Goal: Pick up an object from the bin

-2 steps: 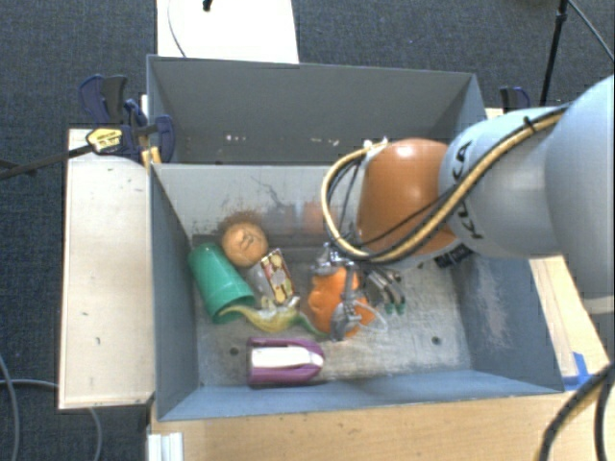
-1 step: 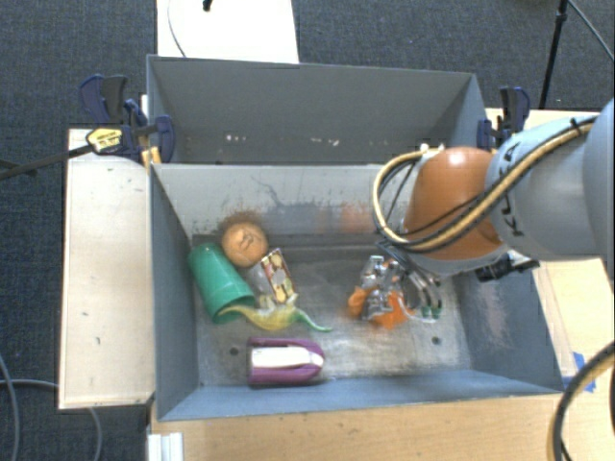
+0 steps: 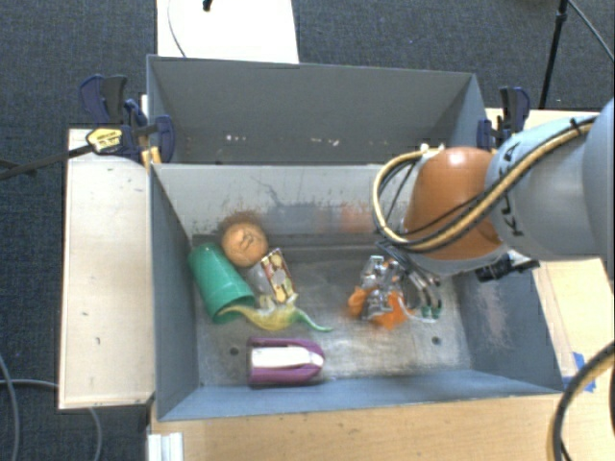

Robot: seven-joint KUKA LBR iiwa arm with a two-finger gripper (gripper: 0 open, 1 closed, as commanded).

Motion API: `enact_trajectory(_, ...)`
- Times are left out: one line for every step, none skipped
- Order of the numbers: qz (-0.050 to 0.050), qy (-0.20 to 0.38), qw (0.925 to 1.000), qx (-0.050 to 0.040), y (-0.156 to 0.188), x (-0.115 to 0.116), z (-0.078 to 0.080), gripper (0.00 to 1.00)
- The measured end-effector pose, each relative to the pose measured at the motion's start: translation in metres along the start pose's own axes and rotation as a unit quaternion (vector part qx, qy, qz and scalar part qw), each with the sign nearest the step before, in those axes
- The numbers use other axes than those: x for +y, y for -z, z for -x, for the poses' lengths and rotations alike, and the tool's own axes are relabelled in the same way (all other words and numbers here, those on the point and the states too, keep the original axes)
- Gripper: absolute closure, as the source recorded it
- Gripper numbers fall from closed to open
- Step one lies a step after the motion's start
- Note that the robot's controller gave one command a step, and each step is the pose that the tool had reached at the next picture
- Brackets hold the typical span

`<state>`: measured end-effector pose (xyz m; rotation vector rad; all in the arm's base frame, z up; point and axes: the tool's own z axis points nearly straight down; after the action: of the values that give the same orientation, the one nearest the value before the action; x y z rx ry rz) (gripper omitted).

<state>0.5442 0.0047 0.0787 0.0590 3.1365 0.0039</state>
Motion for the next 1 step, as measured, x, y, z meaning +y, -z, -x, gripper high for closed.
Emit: enact_trajectory(-0.001, -0.001, 1.0, 0.004, 0.0576, -0.0045, -0.0057, 1.0)
